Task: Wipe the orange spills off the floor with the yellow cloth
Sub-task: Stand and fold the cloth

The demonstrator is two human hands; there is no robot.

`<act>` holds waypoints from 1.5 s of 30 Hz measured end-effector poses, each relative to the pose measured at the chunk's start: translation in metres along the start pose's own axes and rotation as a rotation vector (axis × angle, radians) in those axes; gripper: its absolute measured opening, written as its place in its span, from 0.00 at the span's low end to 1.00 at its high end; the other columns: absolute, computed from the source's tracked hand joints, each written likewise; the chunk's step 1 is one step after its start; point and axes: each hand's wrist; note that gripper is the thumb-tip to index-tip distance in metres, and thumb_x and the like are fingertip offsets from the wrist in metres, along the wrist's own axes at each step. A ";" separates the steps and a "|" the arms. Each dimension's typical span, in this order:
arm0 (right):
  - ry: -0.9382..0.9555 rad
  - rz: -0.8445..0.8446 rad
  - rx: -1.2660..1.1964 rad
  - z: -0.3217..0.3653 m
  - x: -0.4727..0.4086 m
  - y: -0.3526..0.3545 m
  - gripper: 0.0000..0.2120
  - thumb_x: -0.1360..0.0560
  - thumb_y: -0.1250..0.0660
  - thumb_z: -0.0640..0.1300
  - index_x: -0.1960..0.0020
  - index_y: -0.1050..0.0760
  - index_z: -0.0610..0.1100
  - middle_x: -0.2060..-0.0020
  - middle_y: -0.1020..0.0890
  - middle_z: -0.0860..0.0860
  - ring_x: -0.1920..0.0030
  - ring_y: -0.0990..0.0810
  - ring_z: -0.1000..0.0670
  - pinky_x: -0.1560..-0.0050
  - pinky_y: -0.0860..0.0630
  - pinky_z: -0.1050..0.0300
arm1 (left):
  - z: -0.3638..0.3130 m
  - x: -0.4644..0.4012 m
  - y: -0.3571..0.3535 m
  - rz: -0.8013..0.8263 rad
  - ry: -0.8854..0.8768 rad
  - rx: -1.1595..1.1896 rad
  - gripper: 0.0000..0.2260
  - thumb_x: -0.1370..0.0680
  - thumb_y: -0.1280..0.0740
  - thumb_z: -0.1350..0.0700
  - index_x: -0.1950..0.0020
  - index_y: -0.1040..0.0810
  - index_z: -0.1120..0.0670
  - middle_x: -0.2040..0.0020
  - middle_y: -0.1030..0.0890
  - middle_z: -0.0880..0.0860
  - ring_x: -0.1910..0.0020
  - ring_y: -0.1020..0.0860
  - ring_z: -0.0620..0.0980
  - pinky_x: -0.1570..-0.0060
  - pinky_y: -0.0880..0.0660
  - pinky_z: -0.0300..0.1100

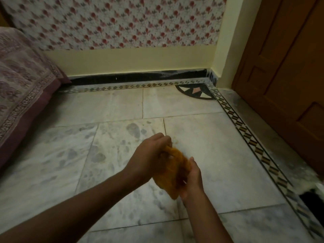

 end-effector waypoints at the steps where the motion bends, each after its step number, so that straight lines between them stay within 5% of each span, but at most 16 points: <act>1: -0.058 -0.020 0.007 0.007 0.009 -0.005 0.28 0.17 0.44 0.62 0.44 0.20 0.38 0.58 0.14 0.40 0.50 0.21 0.37 0.47 0.23 0.38 | -0.011 -0.002 0.011 0.030 -0.029 -0.040 0.11 0.24 0.28 0.60 0.53 0.26 0.46 0.52 0.24 0.46 0.57 0.25 0.46 0.61 0.31 0.34; 3: -0.148 -0.063 -0.048 0.024 0.030 -0.025 0.35 0.21 0.39 0.68 0.35 0.23 0.36 0.46 0.17 0.36 0.41 0.21 0.34 0.38 0.23 0.34 | -0.033 -0.008 0.036 0.087 -0.074 -0.130 0.11 0.27 0.24 0.59 0.49 0.22 0.51 0.48 0.22 0.51 0.55 0.23 0.46 0.60 0.30 0.30; 5: -0.176 -0.085 -0.048 0.038 0.053 -0.042 0.37 0.25 0.35 0.69 0.38 0.21 0.35 0.43 0.17 0.33 0.40 0.19 0.34 0.40 0.21 0.37 | -0.057 -0.005 0.059 0.106 -0.173 -0.208 0.16 0.31 0.19 0.59 0.48 0.20 0.52 0.48 0.20 0.52 0.56 0.22 0.47 0.61 0.27 0.31; 9: -0.303 -0.003 0.109 0.098 0.129 -0.105 0.16 0.25 0.32 0.49 0.62 0.20 0.36 0.68 0.18 0.40 0.68 0.16 0.43 0.64 0.20 0.53 | -0.109 -0.012 0.152 0.122 -0.293 -0.161 0.06 0.28 0.30 0.62 0.55 0.20 0.50 0.53 0.20 0.48 0.56 0.26 0.45 0.64 0.37 0.34; 10: -0.307 -0.008 0.154 0.113 0.149 -0.121 0.10 0.30 0.29 0.44 0.58 0.20 0.36 0.64 0.17 0.39 0.65 0.16 0.41 0.64 0.19 0.52 | -0.121 -0.011 0.175 0.112 -0.293 -0.166 0.05 0.27 0.32 0.60 0.56 0.20 0.50 0.54 0.20 0.47 0.57 0.26 0.45 0.65 0.36 0.36; 12: -0.293 -0.073 0.219 0.143 0.186 -0.154 0.27 0.37 0.27 0.37 0.39 0.23 0.33 0.46 0.17 0.33 0.48 0.16 0.32 0.52 0.17 0.39 | -0.147 -0.014 0.224 0.118 -0.248 -0.169 0.05 0.26 0.32 0.58 0.55 0.20 0.48 0.52 0.20 0.46 0.58 0.27 0.44 0.68 0.34 0.36; 15: -0.226 -0.035 0.250 0.202 0.274 -0.218 0.29 0.30 0.32 0.29 0.28 0.28 0.35 0.36 0.21 0.32 0.40 0.21 0.29 0.50 0.19 0.38 | -0.204 -0.017 0.311 0.077 -0.056 -0.053 0.09 0.24 0.32 0.59 0.47 0.19 0.48 0.44 0.20 0.44 0.56 0.22 0.44 0.66 0.25 0.39; 21: -0.099 0.195 0.299 0.296 0.463 -0.317 0.24 0.26 0.36 0.27 0.31 0.24 0.40 0.44 0.14 0.39 0.48 0.15 0.37 0.61 0.16 0.48 | -0.330 -0.017 0.470 -0.418 0.698 0.515 0.08 0.23 0.29 0.53 0.44 0.18 0.48 0.47 0.16 0.45 0.47 0.17 0.48 0.52 0.22 0.45; 24: -0.039 0.330 0.366 0.332 0.547 -0.351 0.26 0.26 0.34 0.28 0.30 0.25 0.43 0.45 0.13 0.42 0.45 0.15 0.37 0.46 0.17 0.40 | -0.363 -0.035 0.534 -0.558 1.057 0.752 0.11 0.16 0.37 0.44 0.40 0.18 0.47 0.42 0.16 0.44 0.38 0.20 0.48 0.44 0.25 0.43; 27: -0.041 0.511 0.362 0.361 0.615 -0.367 0.30 0.28 0.32 0.29 0.28 0.27 0.47 0.38 0.16 0.40 0.38 0.17 0.35 0.35 0.23 0.31 | -0.388 -0.057 0.590 -0.521 1.077 1.266 0.31 0.21 0.49 0.33 0.33 0.20 0.51 0.37 0.15 0.53 0.34 0.20 0.55 0.31 0.28 0.56; 29: -0.016 0.589 0.352 0.372 0.650 -0.372 0.32 0.27 0.31 0.29 0.25 0.29 0.48 0.36 0.18 0.39 0.37 0.18 0.34 0.37 0.21 0.32 | -0.406 -0.066 0.620 -0.520 1.012 1.593 0.34 0.22 0.48 0.31 0.31 0.22 0.53 0.36 0.16 0.60 0.36 0.18 0.61 0.35 0.25 0.62; 33: 0.167 0.594 0.400 0.385 0.699 -0.367 0.30 0.26 0.31 0.29 0.28 0.28 0.51 0.42 0.14 0.44 0.44 0.13 0.40 0.52 0.14 0.43 | -0.430 -0.052 0.639 -0.434 0.914 1.772 0.38 0.19 0.48 0.30 0.25 0.26 0.58 0.29 0.23 0.66 0.30 0.24 0.67 0.30 0.29 0.66; 40: 0.309 0.536 0.626 0.396 0.720 -0.334 0.30 0.20 0.35 0.30 0.23 0.32 0.55 0.47 0.18 0.58 0.48 0.17 0.52 0.57 0.16 0.53 | -0.471 -0.037 0.645 -0.376 0.827 1.316 0.26 0.25 0.26 0.44 0.33 0.20 0.59 0.38 0.16 0.64 0.40 0.16 0.66 0.42 0.20 0.67; 45: 0.240 0.515 0.660 0.396 0.723 -0.309 0.30 0.18 0.33 0.36 0.23 0.32 0.60 0.38 0.18 0.50 0.44 0.15 0.45 0.53 0.15 0.48 | -0.488 -0.041 0.650 -0.376 0.931 1.080 0.23 0.19 0.35 0.37 0.40 0.15 0.55 0.47 0.12 0.58 0.47 0.13 0.58 0.46 0.16 0.60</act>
Point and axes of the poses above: each hand's wrist, its own x-axis away from the middle knuckle, its own y-axis out of the back of the hand, z = x × y
